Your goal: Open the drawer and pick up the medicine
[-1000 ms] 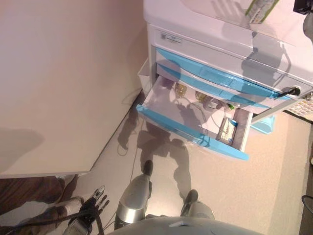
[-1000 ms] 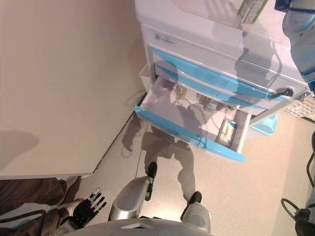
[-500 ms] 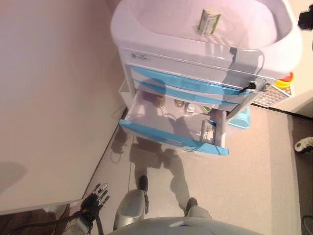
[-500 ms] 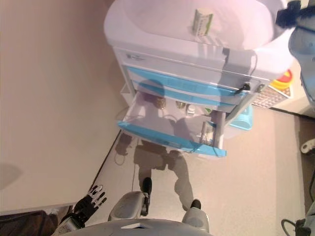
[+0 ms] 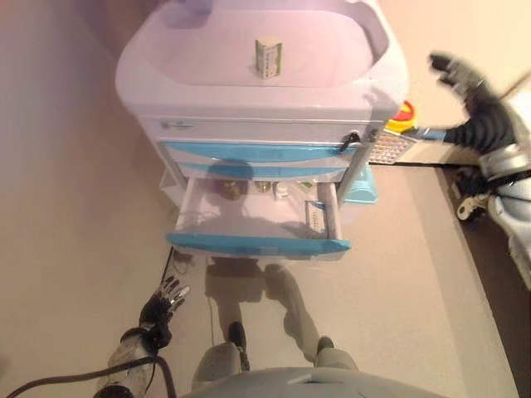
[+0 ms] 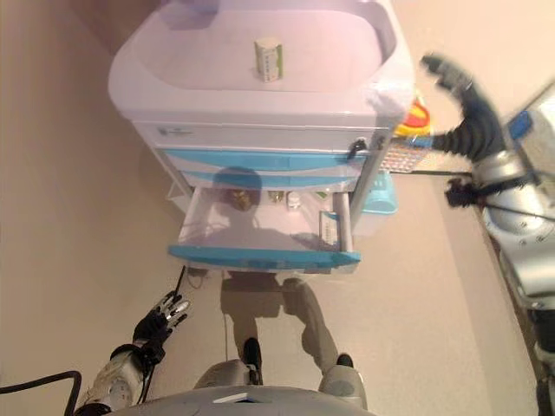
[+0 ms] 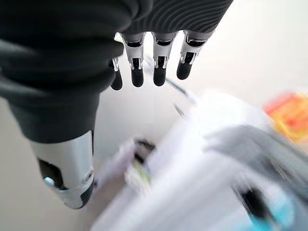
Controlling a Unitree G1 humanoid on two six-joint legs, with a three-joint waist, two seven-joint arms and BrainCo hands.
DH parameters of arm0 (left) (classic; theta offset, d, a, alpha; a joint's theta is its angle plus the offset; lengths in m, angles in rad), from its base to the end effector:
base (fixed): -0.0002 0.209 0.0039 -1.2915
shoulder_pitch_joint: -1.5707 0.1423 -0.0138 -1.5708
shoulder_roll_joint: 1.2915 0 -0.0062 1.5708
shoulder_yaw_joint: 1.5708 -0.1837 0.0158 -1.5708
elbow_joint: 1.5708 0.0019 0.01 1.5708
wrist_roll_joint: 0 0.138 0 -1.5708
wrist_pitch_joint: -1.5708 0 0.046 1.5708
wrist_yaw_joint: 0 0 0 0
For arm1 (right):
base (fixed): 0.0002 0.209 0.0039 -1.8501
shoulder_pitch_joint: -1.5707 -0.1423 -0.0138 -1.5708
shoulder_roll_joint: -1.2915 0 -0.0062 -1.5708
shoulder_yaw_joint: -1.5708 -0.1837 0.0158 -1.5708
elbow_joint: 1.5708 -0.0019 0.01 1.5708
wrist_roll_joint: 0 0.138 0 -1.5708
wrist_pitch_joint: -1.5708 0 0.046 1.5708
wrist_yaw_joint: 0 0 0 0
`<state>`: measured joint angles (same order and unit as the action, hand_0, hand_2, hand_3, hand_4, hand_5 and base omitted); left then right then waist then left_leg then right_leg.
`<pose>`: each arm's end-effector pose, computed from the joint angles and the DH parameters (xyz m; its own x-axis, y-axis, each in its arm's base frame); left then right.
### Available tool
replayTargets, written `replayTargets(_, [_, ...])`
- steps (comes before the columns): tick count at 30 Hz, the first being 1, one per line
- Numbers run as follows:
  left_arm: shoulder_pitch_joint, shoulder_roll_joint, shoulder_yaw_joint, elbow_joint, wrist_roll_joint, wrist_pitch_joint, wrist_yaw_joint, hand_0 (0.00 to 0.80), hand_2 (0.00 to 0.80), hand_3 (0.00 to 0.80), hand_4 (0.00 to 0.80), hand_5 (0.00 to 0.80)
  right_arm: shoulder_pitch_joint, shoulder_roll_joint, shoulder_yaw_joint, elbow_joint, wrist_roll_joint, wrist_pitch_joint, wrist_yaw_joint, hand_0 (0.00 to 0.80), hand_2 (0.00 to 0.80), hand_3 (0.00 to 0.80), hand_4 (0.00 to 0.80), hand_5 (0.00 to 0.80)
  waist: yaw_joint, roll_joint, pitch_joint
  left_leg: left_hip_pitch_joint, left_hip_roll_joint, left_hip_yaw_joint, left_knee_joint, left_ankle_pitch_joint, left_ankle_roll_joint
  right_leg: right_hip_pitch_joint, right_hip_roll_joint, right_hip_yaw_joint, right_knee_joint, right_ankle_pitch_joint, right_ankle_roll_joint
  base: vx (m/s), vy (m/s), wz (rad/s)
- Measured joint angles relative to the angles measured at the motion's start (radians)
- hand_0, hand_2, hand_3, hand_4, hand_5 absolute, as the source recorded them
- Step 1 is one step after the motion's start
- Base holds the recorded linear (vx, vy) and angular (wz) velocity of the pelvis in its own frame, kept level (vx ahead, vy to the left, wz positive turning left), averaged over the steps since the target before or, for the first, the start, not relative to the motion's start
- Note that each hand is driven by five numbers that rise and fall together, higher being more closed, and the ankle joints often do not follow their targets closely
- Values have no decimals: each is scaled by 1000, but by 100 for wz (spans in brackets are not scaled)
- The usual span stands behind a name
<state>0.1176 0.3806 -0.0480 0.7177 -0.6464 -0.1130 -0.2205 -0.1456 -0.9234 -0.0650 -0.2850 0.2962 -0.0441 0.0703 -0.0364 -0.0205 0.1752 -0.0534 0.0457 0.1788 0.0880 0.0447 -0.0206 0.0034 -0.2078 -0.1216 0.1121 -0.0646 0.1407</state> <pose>0.1157 0.2633 -0.0652 0.8056 0.0630 -0.5890 -0.2273 0.9511 -0.2091 0.2123 -0.2568 0.1959 0.8903 0.3043 0.3388 -0.0312 0.7831 -0.6211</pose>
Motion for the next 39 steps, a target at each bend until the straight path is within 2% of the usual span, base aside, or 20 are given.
replayTargets(5, [-13, 45, -87, 1, 189, -21, 18, 0, 0, 0, 0, 0, 107, 14, 40, -7, 83, -34, 286, 0, 0, 0, 0, 0, -21, 11, -17, 32, 14, 15, -55, 24, -13, 3, 16, 3, -14, 5, -8, -12, -46, -11])
replayTargets(9, [-37, 99, -175, -3, 307, -23, 15, 0, 0, 0, 0, 0, 190, 25, 92, 25, 116, -42, 440, 0, 0, 0, 0, 0, -38, 14, -19, 48, 21, 22, -85, 39, -20, 3, 28, 8, -23, 8, -12, -27, -16, -7])
replayTargets(13, [-69, 144, -246, -2, 396, -20, 22, 0, 0, 0, 0, 0, 222, 31, 159, 70, 115, -40, 503, 0, 0, 0, 0, 0, -67, 17, -20, 59, 24, 38, -97, 42, -22, -1, 30, 15, -24, 9, -14, -42, 3, -10])
replayTargets(16, [-117, 171, -310, 8, 455, -3, 43, 0, 0, 0, 0, 0, 222, 30, 201, 80, 116, -40, 507, 0, 0, 0, 0, 0, -85, 24, -14, 59, 23, 55, -100, 42, -22, -15, 30, 34, -22, 10, -13, -46, 19, -16])
replayTargets(22, [-203, 211, -382, 11, 575, 16, 81, 0, 0, 0, 0, 0, 222, 20, 207, 93, 158, -15, 571, 0, 0, 0, 0, 0, -129, 49, 23, 60, 23, 82, -103, 42, -21, -38, 33, 61, -11, 10, -12, -27, 33, -13])
replayTargets(25, [-225, 241, -400, 4, 611, 25, 90, 0, 0, 0, 0, 0, 235, 4, 227, 155, 155, -4, 612, 0, 0, 0, 0, 0, -145, 55, 51, 60, 22, 92, -105, 43, -22, -49, 32, 66, -4, 10, -12, -11, 21, -12])
replayTargets(32, [-319, 308, -432, 8, 650, 54, 135, 0, 0, 0, 0, 0, 273, -7, 241, 291, 153, 39, 693, 0, 0, 0, 0, 0, -159, 56, 117, 74, 21, 106, -107, 43, -22, -52, 34, 82, 10, 10, -12, -11, 11, -5])
replayTargets(39, [-488, 362, -505, 138, 647, 44, 176, 0, 0, 0, 0, 0, 290, -47, 301, 439, 153, 72, 859, 0, 0, 0, 0, 0, -167, 47, 144, 59, 21, 136, -108, 43, -22, -107, 29, 85, 50, 7, -10, -42, 19, -13])
